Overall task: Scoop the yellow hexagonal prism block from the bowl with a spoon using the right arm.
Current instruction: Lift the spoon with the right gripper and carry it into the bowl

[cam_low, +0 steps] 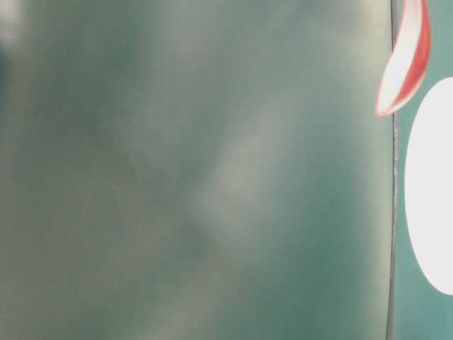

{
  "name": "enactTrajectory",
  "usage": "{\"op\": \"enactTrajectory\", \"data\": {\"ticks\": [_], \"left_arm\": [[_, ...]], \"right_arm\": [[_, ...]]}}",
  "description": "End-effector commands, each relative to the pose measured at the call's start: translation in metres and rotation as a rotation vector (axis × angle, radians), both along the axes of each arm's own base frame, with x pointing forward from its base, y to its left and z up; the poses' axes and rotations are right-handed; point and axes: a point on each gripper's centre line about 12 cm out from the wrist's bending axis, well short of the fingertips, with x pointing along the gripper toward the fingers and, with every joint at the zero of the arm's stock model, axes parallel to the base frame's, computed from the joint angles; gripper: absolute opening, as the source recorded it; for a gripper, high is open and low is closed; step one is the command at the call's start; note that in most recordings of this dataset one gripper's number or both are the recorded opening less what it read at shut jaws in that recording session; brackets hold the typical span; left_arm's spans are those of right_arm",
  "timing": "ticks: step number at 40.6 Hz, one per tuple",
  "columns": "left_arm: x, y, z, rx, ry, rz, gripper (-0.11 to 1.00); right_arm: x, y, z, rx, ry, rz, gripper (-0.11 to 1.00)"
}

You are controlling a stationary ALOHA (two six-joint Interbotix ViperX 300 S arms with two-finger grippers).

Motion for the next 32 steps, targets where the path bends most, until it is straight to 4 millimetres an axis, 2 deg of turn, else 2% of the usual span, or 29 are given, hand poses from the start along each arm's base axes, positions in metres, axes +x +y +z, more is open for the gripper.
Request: {"op": "enactTrajectory", "data": {"ticks": [1,15,32], "left_arm": [[0.002,0.0,0.012,0.0,-0.029,-0.002,0.0],[0.002,0.0,0.013,0.0,-0.032,-0.002,0.0],[0.002,0.0,0.012,0.006,-0.032,-0.002,0.0]], "right_arm": [[0.012,-0.004,0.019,0.012,0.011,0.008,0.24],[0.043,-0.041,0.045,0.086,0.175,-0.034,0.24],[0.072,-0.07,0.056,0.195,0.401,-0.012,0.24]]}}
